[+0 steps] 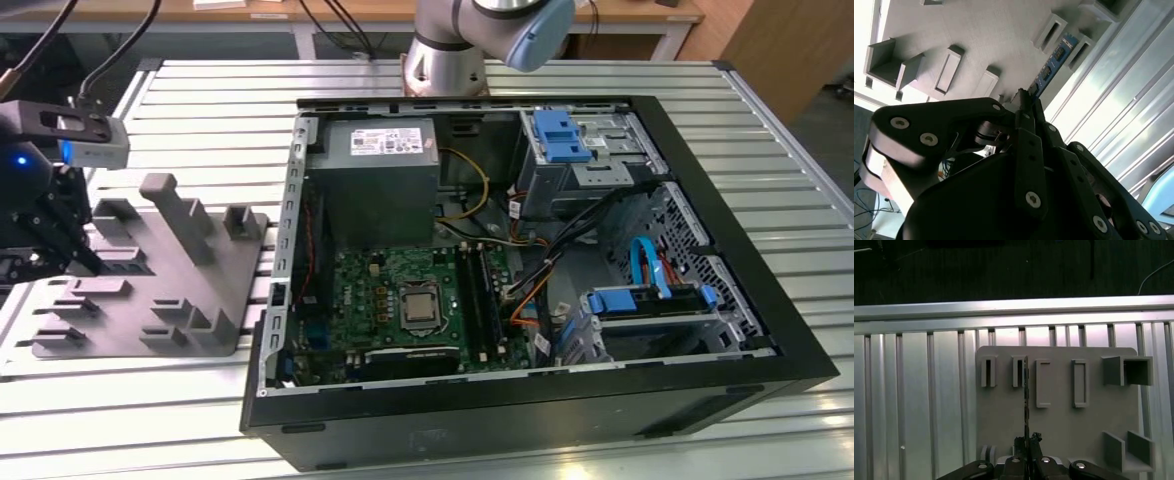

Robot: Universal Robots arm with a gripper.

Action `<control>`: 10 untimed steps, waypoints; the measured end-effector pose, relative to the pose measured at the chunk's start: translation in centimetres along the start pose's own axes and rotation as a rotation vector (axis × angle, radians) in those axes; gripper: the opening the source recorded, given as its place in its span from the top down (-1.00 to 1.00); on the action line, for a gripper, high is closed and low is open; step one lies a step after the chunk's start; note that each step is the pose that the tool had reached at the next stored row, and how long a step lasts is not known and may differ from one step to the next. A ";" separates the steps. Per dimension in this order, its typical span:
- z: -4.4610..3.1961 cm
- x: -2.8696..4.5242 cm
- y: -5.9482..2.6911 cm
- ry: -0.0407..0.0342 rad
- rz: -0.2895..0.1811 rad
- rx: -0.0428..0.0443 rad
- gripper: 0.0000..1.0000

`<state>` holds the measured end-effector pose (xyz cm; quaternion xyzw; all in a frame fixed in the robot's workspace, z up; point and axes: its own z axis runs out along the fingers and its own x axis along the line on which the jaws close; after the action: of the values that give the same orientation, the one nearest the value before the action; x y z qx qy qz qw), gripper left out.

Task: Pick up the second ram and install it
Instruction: 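Pick up the second ram and move it above second insertion slot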

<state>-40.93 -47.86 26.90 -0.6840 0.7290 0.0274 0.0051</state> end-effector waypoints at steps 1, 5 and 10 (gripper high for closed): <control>-0.15 -0.01 0.00 0.0000 0.000 0.0000 0.73; -0.77 -0.03 0.03 -0.0002 0.000 0.0000 0.73; -1.60 -0.07 0.05 -0.0004 0.000 -0.0001 0.73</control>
<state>-40.93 -47.86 28.51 -0.6840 0.7290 0.0276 0.0052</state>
